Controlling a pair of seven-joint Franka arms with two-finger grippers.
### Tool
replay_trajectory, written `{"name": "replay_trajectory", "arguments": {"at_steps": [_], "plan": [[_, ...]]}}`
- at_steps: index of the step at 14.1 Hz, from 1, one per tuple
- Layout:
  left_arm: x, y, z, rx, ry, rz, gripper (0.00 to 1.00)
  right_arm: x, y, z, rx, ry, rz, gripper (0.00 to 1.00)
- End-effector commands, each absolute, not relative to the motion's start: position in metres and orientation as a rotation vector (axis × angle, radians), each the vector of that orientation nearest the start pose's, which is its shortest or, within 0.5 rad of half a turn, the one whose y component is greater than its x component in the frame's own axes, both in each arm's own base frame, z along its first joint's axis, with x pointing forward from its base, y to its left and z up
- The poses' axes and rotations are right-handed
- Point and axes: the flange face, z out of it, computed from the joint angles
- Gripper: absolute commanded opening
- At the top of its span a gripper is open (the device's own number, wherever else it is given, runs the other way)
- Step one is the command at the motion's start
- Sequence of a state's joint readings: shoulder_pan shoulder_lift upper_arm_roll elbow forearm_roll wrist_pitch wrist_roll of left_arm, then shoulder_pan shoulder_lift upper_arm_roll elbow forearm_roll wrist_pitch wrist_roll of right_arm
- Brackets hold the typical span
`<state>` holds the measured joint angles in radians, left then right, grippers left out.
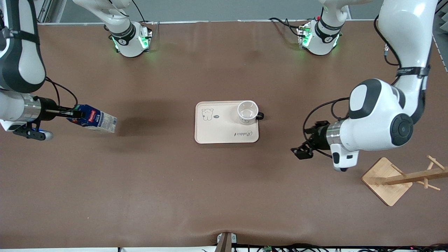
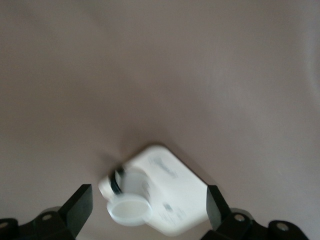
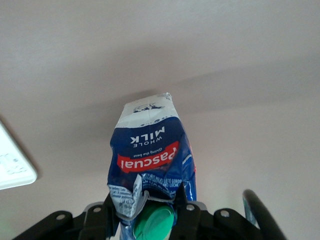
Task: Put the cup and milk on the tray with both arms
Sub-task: 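Release the mug and withdraw the left gripper while the right gripper lifts milk, then carry the milk carton over the tray with the right gripper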
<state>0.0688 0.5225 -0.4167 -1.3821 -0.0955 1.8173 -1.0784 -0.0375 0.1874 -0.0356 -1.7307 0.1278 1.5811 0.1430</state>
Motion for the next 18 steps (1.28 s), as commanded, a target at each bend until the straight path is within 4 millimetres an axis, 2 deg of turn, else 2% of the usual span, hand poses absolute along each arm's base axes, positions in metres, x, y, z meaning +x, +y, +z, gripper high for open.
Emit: {"name": "replay_trajectory", "arguments": {"at_steps": [1,2,4,6,7,8,10,11,13,16,18], "plan": [[0.661,-0.166,0.470,-3.052,-1.096,0.150,1.00,0.580,0.043,0.489,-3.004,0.318,0.513,0.00],[0.659,-0.158,0.477,-3.048,-1.067,0.138,1.00,0.580,0.064,0.496,-3.016,0.303,0.500,0.00],[0.661,-0.124,0.496,-3.005,-0.985,0.012,1.00,0.579,0.111,0.507,-3.040,0.345,0.464,0.00],[0.657,-0.113,0.522,-2.964,-0.861,-0.125,1.00,0.582,0.158,0.507,-3.063,0.381,0.457,0.00],[0.652,-0.104,0.537,-2.950,-0.852,-0.149,1.00,0.578,0.186,0.506,-3.088,0.340,0.447,0.00],[0.649,-0.093,0.543,-2.942,-0.858,-0.134,1.00,0.570,0.215,0.503,-3.107,0.274,0.437,0.00],[0.638,-0.079,0.563,-2.941,-0.797,-0.115,1.00,0.565,0.253,0.491,-3.116,0.285,0.444,0.00],[0.627,-0.072,0.581,-2.956,-0.706,-0.106,1.00,0.560,0.277,0.484,-3.126,0.330,0.449,0.00],[0.612,-0.071,0.601,-2.990,-0.526,-0.084,1.00,0.549,0.324,0.466,-3.155,0.377,0.462,0.00],[0.601,-0.070,0.615,-3.036,-0.520,-0.050,1.00,0.544,0.379,0.442,-3.158,0.354,0.400,0.00],[0.595,-0.068,0.611,-3.021,-0.514,0.032,1.00,0.543,0.398,0.430,-3.135,0.453,0.388,0.00]]}}
